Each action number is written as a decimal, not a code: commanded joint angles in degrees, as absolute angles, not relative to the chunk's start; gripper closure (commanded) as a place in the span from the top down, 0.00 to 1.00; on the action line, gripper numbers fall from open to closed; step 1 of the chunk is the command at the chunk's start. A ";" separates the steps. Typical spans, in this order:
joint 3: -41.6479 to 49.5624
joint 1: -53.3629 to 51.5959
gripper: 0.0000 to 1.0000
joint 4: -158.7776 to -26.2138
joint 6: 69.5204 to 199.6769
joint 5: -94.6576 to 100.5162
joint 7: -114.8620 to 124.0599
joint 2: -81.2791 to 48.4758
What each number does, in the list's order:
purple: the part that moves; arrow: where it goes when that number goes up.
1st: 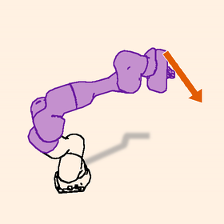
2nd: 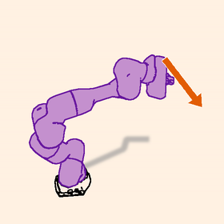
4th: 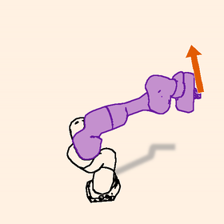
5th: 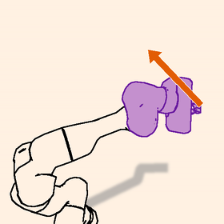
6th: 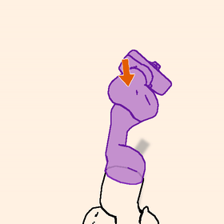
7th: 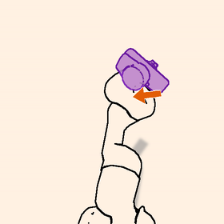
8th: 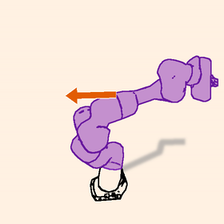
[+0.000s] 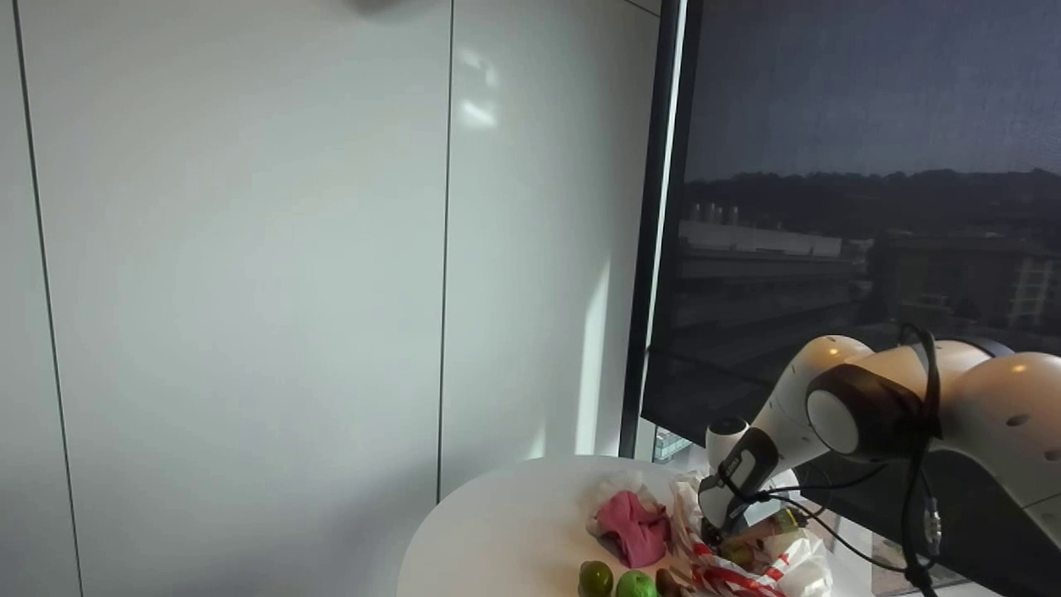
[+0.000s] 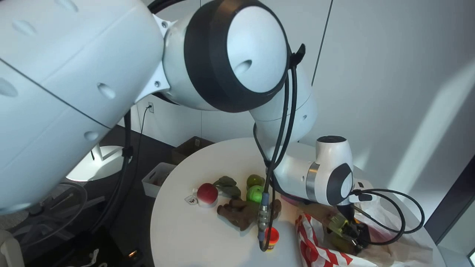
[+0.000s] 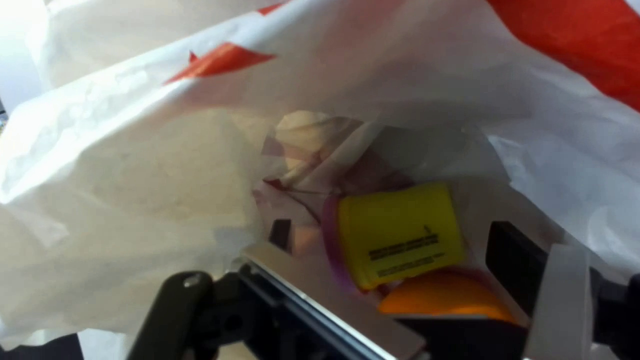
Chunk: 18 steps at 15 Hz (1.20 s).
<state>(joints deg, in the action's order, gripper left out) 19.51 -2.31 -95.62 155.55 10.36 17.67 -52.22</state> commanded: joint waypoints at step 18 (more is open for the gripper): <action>18.05 -0.09 0.36 -96.61 142.74 11.02 12.93 -40.92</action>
<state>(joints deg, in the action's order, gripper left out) 18.91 0.06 -91.67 146.80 10.24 15.17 -47.93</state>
